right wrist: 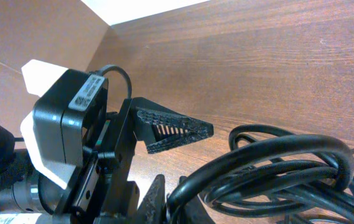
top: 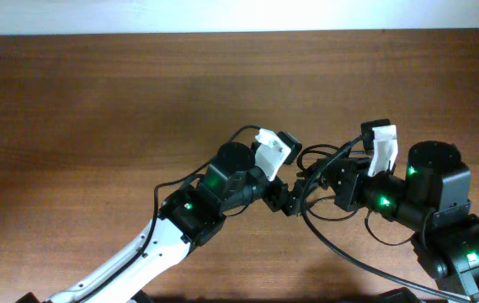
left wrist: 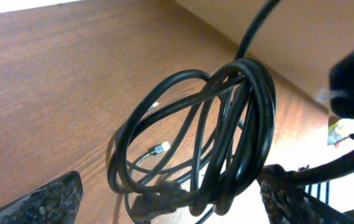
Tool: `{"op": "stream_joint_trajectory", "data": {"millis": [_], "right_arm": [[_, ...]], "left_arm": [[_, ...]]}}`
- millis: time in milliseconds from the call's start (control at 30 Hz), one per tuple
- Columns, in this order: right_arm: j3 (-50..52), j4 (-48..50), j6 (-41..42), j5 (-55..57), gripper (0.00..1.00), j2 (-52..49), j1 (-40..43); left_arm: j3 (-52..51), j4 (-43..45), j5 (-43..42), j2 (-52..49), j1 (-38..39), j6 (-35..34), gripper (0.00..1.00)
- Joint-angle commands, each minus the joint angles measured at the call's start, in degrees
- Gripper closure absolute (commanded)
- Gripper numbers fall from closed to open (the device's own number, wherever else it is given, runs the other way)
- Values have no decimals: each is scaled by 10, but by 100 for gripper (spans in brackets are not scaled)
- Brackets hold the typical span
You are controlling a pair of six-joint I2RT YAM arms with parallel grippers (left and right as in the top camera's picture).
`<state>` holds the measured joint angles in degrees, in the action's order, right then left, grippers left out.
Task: Untangle cables
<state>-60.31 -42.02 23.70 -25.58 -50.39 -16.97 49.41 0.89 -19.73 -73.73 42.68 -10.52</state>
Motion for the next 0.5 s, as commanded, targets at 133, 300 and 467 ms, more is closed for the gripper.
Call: {"op": "stream_joint_trajectory", "data": {"millis": [133, 300, 467], "right_arm": [[-7, 6, -10, -10, 96, 8, -3], [-7, 6, -10, -14, 96, 8, -3], [-7, 6, -10, -14, 96, 8, -3]], "left_arm": [[4, 4, -98, 1, 0, 69, 71], [4, 4, -116, 1, 1, 78, 95], [4, 6, -121, 1, 1, 78, 100]]}}
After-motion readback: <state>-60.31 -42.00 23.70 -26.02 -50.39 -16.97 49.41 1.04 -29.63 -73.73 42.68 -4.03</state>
